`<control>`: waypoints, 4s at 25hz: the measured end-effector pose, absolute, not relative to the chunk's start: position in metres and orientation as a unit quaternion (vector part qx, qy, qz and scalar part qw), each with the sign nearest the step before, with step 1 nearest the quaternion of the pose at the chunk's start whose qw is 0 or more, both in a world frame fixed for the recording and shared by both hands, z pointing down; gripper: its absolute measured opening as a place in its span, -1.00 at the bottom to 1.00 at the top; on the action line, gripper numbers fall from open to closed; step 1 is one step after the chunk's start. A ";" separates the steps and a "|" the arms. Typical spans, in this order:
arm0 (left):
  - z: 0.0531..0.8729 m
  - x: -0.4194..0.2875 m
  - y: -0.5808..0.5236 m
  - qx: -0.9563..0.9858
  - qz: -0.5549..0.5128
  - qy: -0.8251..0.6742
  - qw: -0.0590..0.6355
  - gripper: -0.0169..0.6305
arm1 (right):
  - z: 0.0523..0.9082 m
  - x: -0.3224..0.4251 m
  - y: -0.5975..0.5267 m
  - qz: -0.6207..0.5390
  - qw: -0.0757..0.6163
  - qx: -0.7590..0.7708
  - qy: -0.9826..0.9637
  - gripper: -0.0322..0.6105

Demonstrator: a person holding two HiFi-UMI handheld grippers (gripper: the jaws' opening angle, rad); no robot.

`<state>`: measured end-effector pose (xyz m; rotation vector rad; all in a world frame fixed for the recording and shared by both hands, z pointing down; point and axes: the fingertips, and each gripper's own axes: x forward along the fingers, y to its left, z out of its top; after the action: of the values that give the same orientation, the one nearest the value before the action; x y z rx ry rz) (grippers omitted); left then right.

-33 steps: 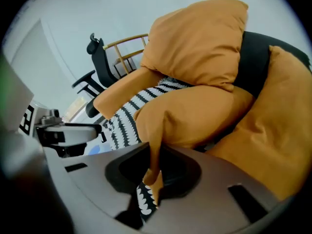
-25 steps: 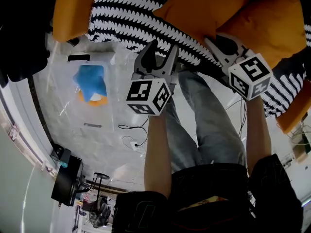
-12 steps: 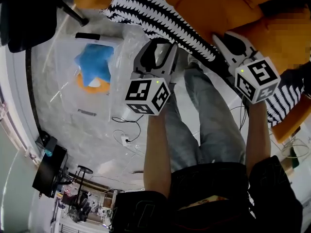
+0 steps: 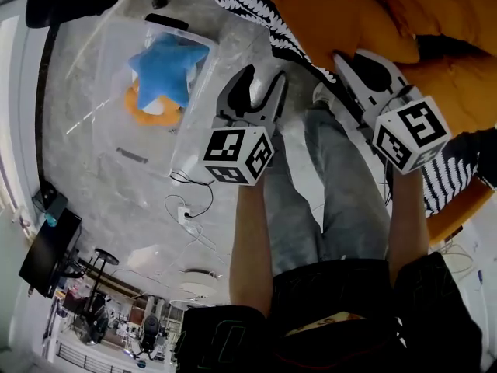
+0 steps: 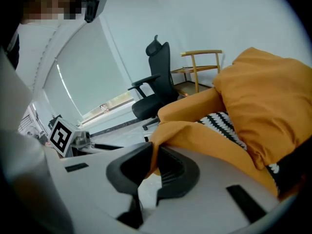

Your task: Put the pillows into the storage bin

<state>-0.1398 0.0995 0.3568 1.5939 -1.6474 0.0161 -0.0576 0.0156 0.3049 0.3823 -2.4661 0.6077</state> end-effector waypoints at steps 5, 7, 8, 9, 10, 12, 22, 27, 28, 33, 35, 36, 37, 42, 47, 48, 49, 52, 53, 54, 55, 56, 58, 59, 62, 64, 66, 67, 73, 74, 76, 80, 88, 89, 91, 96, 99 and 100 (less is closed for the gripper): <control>0.355 -0.177 0.135 0.614 -0.006 -0.673 0.411 -0.18 | 0.293 -0.121 0.054 0.231 0.268 0.098 -0.930 -0.79; 0.357 -0.194 0.152 0.604 -0.011 -0.684 0.410 -0.18 | 0.289 -0.144 0.074 0.235 0.260 0.074 -0.934 -0.79; 0.358 -0.202 0.160 0.597 -0.015 -0.690 0.410 -0.18 | 0.286 -0.156 0.085 0.235 0.256 0.058 -0.936 -0.79; 0.359 -0.210 0.169 0.590 -0.019 -0.696 0.409 -0.18 | 0.283 -0.168 0.097 0.234 0.251 0.041 -0.938 -0.79; 0.360 -0.218 0.178 0.582 -0.024 -0.702 0.409 -0.18 | 0.280 -0.180 0.108 0.229 0.249 0.024 -0.941 -0.79; 0.361 -0.233 0.199 0.567 -0.032 -0.714 0.409 -0.18 | 0.277 -0.204 0.134 0.216 0.251 -0.008 -0.944 -0.79; 0.364 -0.303 0.313 0.481 -0.068 -0.773 0.408 -0.19 | 0.271 -0.297 0.237 0.192 0.259 -0.118 -0.939 -0.79; 0.363 -0.336 0.369 0.439 -0.088 -0.796 0.406 -0.20 | 0.275 -0.339 0.299 0.162 0.274 -0.178 -0.931 -0.79; 0.364 -0.342 0.381 0.431 -0.091 -0.801 0.405 -0.20 | 0.275 -0.348 0.313 0.155 0.274 -0.191 -0.930 -0.79; 0.365 -0.365 0.436 0.392 -0.106 -0.821 0.402 -0.21 | 0.277 -0.390 0.371 0.124 0.276 -0.237 -0.923 -0.79; 0.360 -0.374 0.456 0.374 -0.111 -0.829 0.400 -0.21 | 0.275 -0.407 0.385 0.122 0.279 -0.248 -0.920 -0.79; 0.358 -0.379 0.465 0.365 -0.114 -0.834 0.398 -0.21 | 0.273 -0.414 0.390 0.123 0.281 -0.251 -0.918 -0.79; 0.357 -0.384 0.475 0.357 -0.117 -0.838 0.397 -0.21 | 0.273 -0.421 0.396 0.122 0.284 -0.254 -0.917 -0.79; 0.367 -0.393 0.522 0.317 -0.133 -0.853 0.393 -0.21 | 0.295 -0.448 0.426 0.102 0.300 -0.255 -0.914 -0.76; 0.377 -0.390 0.548 0.298 -0.141 -0.857 0.397 -0.22 | 0.325 -0.464 0.453 0.136 0.344 -0.218 -0.903 -0.60; 0.378 -0.390 0.550 0.296 -0.142 -0.856 0.398 -0.22 | 0.335 -0.462 0.455 0.130 0.363 -0.209 -0.899 -0.58; 0.379 -0.390 0.551 0.295 -0.143 -0.856 0.400 -0.23 | 0.345 -0.458 0.456 0.124 0.380 -0.201 -0.894 -0.55; 0.380 -0.395 0.545 0.298 -0.145 -0.853 0.404 -0.23 | 0.360 -0.449 0.445 0.091 0.403 -0.179 -0.893 -0.53; 0.381 -0.398 0.541 0.301 -0.145 -0.851 0.404 -0.23 | 0.364 -0.447 0.439 0.085 0.408 -0.174 -0.892 -0.53; 0.382 -0.401 0.539 0.304 -0.145 -0.850 0.405 -0.23 | 0.367 -0.445 0.434 0.088 0.412 -0.168 -0.892 -0.53; 0.383 -0.402 0.537 0.307 -0.145 -0.848 0.406 -0.24 | 0.370 -0.443 0.430 0.099 0.413 -0.161 -0.891 -0.53; 0.385 -0.403 0.534 0.312 -0.143 -0.847 0.407 -0.24 | 0.371 -0.441 0.425 0.114 0.411 -0.154 -0.891 -0.53; 0.386 -0.403 0.526 0.323 -0.140 -0.843 0.408 -0.24 | 0.369 -0.437 0.415 0.141 0.400 -0.145 -0.894 -0.53; 0.386 -0.404 0.521 0.329 -0.138 -0.840 0.408 -0.25 | 0.366 -0.435 0.410 0.151 0.393 -0.142 -0.896 -0.55; 0.383 -0.403 0.503 0.350 -0.132 -0.833 0.408 -0.32 | 0.353 -0.428 0.397 0.172 0.363 -0.148 -0.904 -0.89; 0.380 -0.401 0.490 0.365 -0.132 -0.827 0.406 -0.60 | 0.342 -0.421 0.389 0.192 0.331 -0.160 -0.910 -0.89; 0.377 -0.398 0.476 0.380 -0.132 -0.823 0.402 -0.90 | 0.338 -0.413 0.375 0.205 0.313 -0.149 -0.915 -0.89; 0.375 -0.397 0.469 0.388 -0.132 -0.820 0.400 -0.97 | 0.338 -0.408 0.367 0.207 0.307 -0.139 -0.918 -0.89; 0.375 -0.389 0.425 0.427 -0.095 -0.806 0.399 -0.92 | 0.342 -0.377 0.312 0.236 0.275 -0.062 -0.930 -0.80; 0.375 -0.387 0.416 0.434 -0.088 -0.803 0.399 -0.81 | 0.345 -0.371 0.302 0.240 0.276 -0.048 -0.930 -0.70; 0.376 -0.381 0.398 0.451 -0.074 -0.795 0.399 -0.61 | 0.349 -0.356 0.284 0.248 0.276 -0.019 -0.928 -0.57; 0.378 -0.362 0.357 0.493 -0.051 -0.766 0.410 -0.45 | 0.348 -0.322 0.244 0.261 0.267 0.041 -0.927 -0.47; 0.368 -0.319 0.249 0.580 -0.010 -0.702 0.412 -0.33 | 0.347 -0.254 0.154 0.295 0.246 0.147 -0.911 -0.43; 0.367 -0.313 0.238 0.590 -0.004 -0.694 0.412 -0.32 | 0.348 -0.245 0.146 0.300 0.242 0.160 -0.909 -0.42; 0.366 -0.302 0.221 0.607 0.008 -0.679 0.413 -0.30 | 0.350 -0.228 0.134 0.310 0.236 0.182 -0.903 -0.42; 0.364 -0.262 0.186 0.632 0.028 -0.653 0.417 -0.28 | 0.351 -0.182 0.106 0.327 0.228 0.215 -0.892 -0.37; 0.366 -0.233 0.168 0.642 0.035 -0.639 0.423 -0.27 | 0.353 -0.152 0.088 0.332 0.224 0.233 -0.886 -0.37; 0.366 -0.223 0.163 0.646 0.037 -0.634 0.424 -0.27 | 0.353 -0.143 0.082 0.333 0.223 0.240 -0.884 -0.37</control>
<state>-0.2232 0.1626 0.3665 1.6150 -1.5854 0.0930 -0.1426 0.0817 0.3527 0.6614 -2.4409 0.9207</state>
